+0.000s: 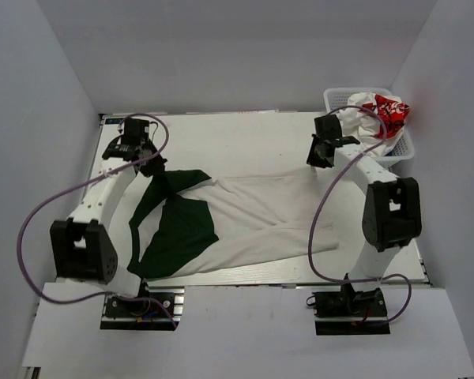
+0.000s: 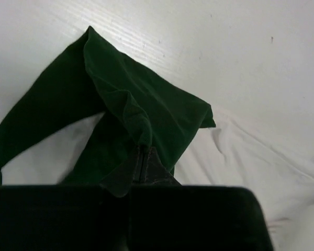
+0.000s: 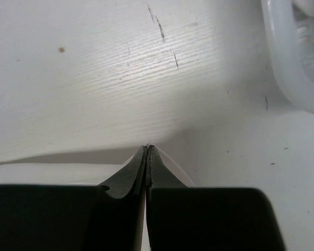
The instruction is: Fold and stack the t-shirts
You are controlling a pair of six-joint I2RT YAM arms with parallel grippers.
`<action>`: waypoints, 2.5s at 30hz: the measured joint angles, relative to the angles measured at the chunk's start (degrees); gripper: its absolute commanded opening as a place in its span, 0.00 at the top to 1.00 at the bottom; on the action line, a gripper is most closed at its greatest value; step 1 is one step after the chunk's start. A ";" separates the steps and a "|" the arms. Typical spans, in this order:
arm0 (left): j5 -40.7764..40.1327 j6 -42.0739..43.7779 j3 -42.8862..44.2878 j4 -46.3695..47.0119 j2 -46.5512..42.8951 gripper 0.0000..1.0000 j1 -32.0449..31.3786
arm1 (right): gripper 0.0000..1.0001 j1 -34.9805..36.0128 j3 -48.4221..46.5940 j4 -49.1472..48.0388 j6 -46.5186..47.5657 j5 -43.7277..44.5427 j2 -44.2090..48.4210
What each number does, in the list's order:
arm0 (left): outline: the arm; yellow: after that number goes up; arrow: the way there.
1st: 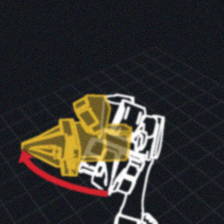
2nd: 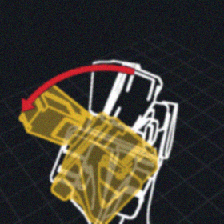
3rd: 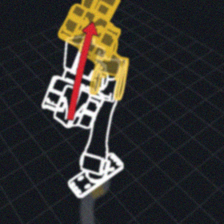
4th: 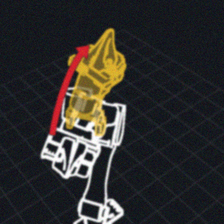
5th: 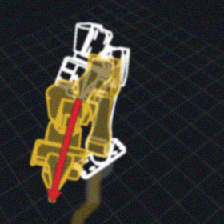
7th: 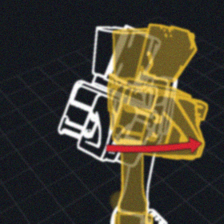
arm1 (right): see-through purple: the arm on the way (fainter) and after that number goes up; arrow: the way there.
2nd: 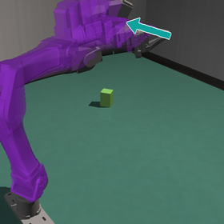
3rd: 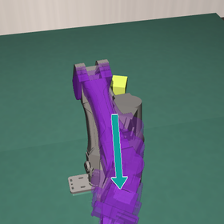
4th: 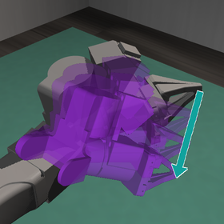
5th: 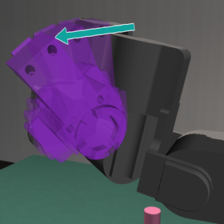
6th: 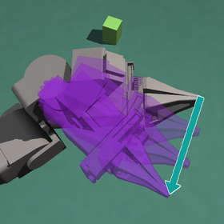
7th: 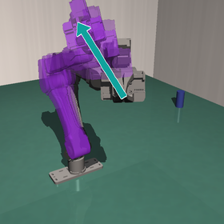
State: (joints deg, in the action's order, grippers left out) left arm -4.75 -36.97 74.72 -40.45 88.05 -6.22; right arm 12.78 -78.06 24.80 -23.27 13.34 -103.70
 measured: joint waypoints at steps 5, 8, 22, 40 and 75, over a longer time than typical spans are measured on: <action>0.31 -3.41 -6.14 -5.35 -13.31 1.00 -0.22 | 1.00 0.00 4.52 -2.78 1.55 -0.02 6.75; 0.50 -5.70 -10.78 -9.22 -21.00 1.00 -0.22 | 1.00 0.00 7.26 -3.23 2.47 0.11 9.46; 13.44 -10.12 -26.82 -27.30 -43.01 1.00 -0.24 | 1.00 0.00 14.64 -6.56 3.17 0.48 17.31; 21.68 -9.68 -30.56 -36.41 -50.42 0.40 -0.24 | 0.64 0.00 30.45 -10.51 0.63 2.95 28.48; 13.14 -4.55 -20.26 -6.19 7.43 0.00 0.07 | 0.10 6.99 34.34 -16.06 0.46 -15.65 16.68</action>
State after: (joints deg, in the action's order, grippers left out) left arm 8.38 -41.52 54.46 -46.63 95.48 -6.15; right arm 19.77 -43.72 8.73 -22.81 -2.31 -87.02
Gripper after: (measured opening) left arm 0.995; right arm 0.895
